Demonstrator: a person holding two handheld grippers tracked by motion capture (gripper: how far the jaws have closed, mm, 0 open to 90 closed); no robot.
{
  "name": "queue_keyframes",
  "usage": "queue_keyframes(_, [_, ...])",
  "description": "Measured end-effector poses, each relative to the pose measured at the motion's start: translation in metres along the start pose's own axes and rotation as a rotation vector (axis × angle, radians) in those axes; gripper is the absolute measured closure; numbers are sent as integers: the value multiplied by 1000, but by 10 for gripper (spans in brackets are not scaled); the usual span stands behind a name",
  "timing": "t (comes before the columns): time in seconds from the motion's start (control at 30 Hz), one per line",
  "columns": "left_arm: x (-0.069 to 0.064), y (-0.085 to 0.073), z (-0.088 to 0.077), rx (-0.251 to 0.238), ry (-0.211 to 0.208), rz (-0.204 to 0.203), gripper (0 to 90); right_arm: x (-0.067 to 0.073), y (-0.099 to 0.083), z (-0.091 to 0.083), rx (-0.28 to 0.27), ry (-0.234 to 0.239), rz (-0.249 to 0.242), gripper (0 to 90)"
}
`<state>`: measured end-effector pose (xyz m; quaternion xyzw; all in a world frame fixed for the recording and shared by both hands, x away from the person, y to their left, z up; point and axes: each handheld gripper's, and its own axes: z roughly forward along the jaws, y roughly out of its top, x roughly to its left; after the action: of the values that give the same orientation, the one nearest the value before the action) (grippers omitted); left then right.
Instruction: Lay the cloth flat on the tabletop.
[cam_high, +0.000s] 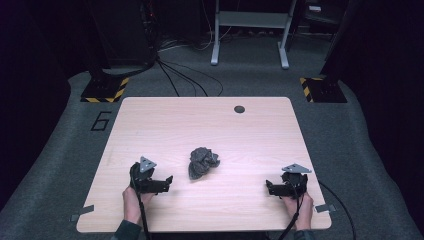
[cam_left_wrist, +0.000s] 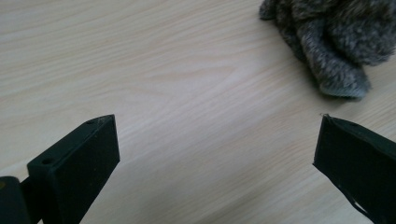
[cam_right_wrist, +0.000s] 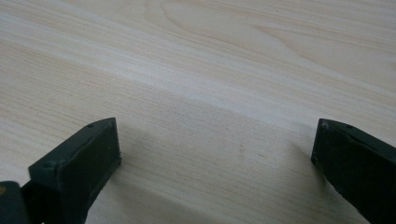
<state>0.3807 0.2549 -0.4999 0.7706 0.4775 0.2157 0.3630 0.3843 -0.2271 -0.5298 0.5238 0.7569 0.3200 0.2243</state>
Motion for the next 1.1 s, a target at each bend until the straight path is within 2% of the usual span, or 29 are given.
queue_keyframes(0.33, [-23,19,11,-22,-74,51,0,0,0,0,0,-1,0,6])
queue_keyframes(0.5, [-33,29,17,-16,-113,67,0,0,0,0,-1,0,0,6])
queue_keyframes(0.6, [-37,32,20,-19,-115,72,0,0,0,0,-1,0,0,6])
queue_keyframes(0.63, [-42,37,24,-19,-126,89,0,0,0,0,0,0,0,6])
queue_keyframes(0.87, [-56,51,38,-4,-153,117,0,0,0,0,-1,-1,1,6])
queue_keyframes(0.93, [-60,54,42,-17,-153,115,0,0,0,0,-1,0,0,6])
queue_keyframes(1.03, [-63,59,46,-3,-159,132,0,0,0,0,-1,-1,1,6])
queue_keyframes(1.1, [-66,61,49,-5,-149,142,6,0,0,0,-1,-1,0,6])
